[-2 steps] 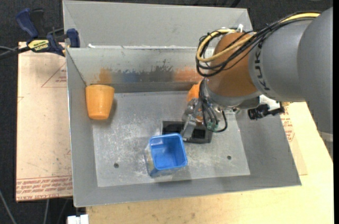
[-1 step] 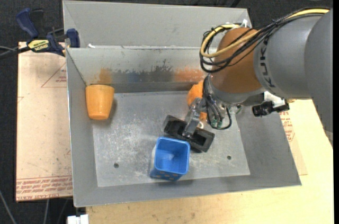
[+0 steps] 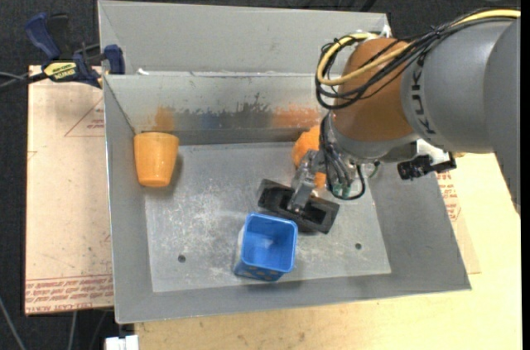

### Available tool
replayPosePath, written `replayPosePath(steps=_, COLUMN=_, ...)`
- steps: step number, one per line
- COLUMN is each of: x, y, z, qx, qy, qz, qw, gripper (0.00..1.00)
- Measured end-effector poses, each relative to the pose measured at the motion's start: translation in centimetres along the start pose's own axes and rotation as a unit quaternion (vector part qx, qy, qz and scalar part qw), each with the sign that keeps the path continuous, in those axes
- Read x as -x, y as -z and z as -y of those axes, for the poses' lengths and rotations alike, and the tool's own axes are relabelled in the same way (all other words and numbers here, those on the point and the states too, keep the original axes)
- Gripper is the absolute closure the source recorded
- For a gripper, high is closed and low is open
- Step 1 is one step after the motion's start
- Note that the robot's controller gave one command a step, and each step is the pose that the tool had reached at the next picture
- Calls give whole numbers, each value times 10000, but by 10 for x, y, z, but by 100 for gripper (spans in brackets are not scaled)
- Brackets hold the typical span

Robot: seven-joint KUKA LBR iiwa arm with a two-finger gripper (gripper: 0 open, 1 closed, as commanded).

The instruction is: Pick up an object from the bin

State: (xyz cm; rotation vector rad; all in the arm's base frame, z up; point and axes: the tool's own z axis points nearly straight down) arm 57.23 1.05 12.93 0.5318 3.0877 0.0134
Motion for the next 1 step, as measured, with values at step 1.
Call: replayPosePath(steps=1, x=0, y=6, z=-1, qx=6, qy=6, qz=6, qw=10000, gripper=100)
